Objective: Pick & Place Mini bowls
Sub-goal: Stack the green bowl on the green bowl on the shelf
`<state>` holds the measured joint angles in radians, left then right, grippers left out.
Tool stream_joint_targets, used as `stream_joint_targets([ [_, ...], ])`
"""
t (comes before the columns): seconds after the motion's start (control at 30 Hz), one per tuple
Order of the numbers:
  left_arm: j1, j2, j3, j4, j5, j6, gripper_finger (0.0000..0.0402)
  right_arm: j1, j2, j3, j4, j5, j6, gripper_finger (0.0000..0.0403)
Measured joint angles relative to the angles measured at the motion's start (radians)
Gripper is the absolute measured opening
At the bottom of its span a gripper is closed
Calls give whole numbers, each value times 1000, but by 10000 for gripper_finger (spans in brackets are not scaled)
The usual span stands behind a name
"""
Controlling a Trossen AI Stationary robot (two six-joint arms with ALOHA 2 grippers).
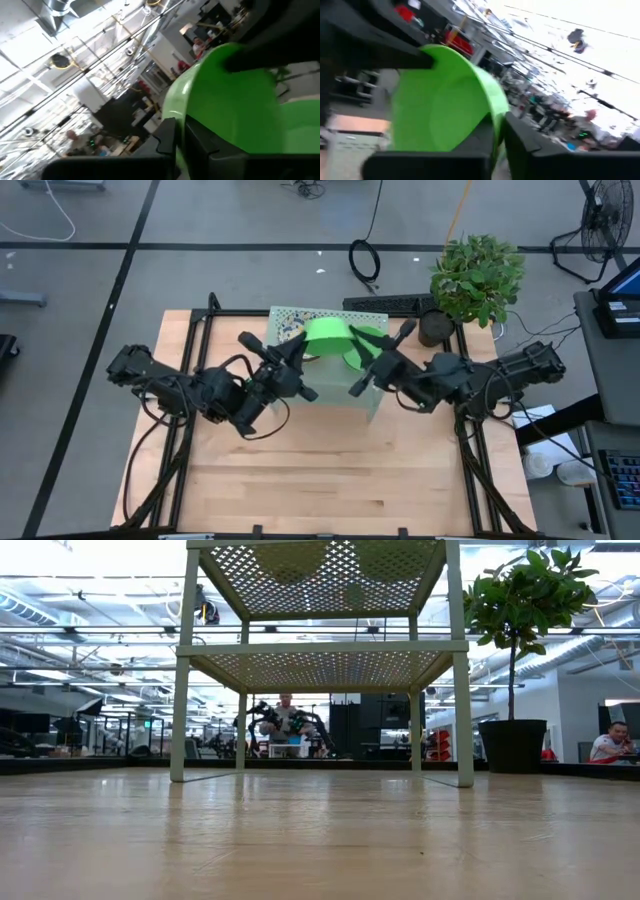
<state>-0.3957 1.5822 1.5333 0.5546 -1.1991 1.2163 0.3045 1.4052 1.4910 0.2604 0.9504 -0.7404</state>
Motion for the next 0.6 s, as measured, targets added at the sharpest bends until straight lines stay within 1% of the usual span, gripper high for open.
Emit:
stream_joint_targets([
  [0.03, -3, 0, 0, -1, 5, -13, 24, -2, 0, 0, 6, 6, -22, 15],
  [0.1, -6, 1, 0, -3, 14, -42, 34, -1, 1, 0, 18, 22, -41, 10],
  [0.23, -19, 3, 0, -15, 8, -156, 58, 2, 2, 0, 40, 58, -109, 2],
  [0.3, -30, 3, 0, -30, 5, -189, 75, 3, 2, 0, 55, 80, -153, 1],
  [0.37, -42, 3, 0, -35, -16, -258, 98, 3, 0, 0, 73, 102, -183, 0],
  [0.43, -57, 3, 0, -36, -72, -311, 127, 2, -2, 12, 80, 141, -217, 0],
  [0.5, -67, 3, 0, -43, -173, -328, 158, 2, -3, 23, 83, 179, -248, 0],
  [0.6, -78, 3, 0, -60, -329, -321, 204, 3, -4, 24, 94, 197, -283, 0],
])
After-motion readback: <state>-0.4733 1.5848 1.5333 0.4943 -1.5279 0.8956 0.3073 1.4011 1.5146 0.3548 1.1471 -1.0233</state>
